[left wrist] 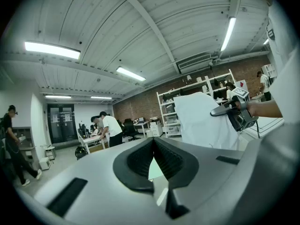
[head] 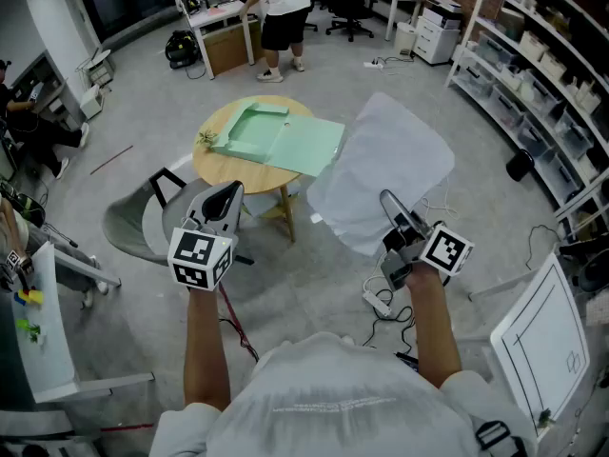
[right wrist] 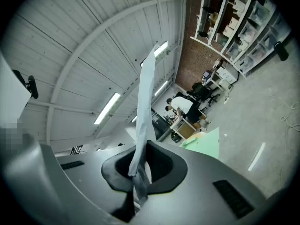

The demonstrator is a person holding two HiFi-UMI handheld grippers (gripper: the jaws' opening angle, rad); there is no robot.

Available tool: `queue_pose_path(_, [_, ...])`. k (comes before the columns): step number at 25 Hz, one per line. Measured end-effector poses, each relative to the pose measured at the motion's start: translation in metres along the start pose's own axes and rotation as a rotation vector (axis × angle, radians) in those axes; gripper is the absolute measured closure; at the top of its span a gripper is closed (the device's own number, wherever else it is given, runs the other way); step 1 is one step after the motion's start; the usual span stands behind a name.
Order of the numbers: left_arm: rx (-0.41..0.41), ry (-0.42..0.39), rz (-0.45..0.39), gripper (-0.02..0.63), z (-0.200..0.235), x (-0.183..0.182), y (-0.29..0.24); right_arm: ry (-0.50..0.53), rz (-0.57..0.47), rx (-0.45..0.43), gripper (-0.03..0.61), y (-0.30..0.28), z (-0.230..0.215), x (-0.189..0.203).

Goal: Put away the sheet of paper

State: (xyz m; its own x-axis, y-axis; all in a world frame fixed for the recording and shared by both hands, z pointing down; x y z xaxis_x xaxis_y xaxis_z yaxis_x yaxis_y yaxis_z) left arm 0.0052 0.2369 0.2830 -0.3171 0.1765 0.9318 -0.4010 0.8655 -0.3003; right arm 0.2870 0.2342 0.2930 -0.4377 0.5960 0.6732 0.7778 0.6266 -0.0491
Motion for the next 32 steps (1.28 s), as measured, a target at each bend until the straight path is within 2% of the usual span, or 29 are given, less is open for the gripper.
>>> queue_pose_path(6, [-0.016,-0.015,0.016,0.594,0.028,0.013,0.008,0.014,0.009,0.037,0.551,-0.023,0.009,0.014])
queue_pose_path(13, [0.02,-0.018,0.027,0.595,0.055,0.033,0.013,0.031,0.004,0.032,0.549,-0.055,0.032,0.032])
queue_pose_path(17, [0.051,-0.021,0.034,0.595,0.068,0.048,0.019,0.039,0.017,0.091,0.549,-0.07,0.036,0.048])
queue_pose_path(21, [0.077,-0.027,0.05,0.595,0.081,0.061,0.024,0.001,0.003,0.126,0.549,-0.084,0.04,0.056])
queue_pose_path(25, [0.088,-0.011,0.062,0.594,0.095,0.072,0.025,0.023,0.026,0.186,0.549,-0.095,0.033,0.059])
queue_pose_path(28, [0.076,-0.017,0.077,0.594,0.107,0.08,0.019,0.032,0.024,0.182,0.549,-0.108,0.033,0.056])
queue_pose_path(32, [0.071,-0.007,0.104,0.594,0.118,0.086,0.005,0.022,0.021,0.131,0.549,-0.127,0.034,0.05])
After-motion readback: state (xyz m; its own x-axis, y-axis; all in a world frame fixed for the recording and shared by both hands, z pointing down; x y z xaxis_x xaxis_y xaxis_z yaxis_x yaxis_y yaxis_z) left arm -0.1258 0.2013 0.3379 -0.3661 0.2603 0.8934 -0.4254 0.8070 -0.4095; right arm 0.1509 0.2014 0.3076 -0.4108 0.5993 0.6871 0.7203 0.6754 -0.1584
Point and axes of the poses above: the fingertips, and each gripper's own axes: y backward along the fingers, z to its left, x out of its underside, the point moved 1 cm from there along y, backward along the fingers, and after that the axes turned 12 degrees about z, right-handed, at the moved point
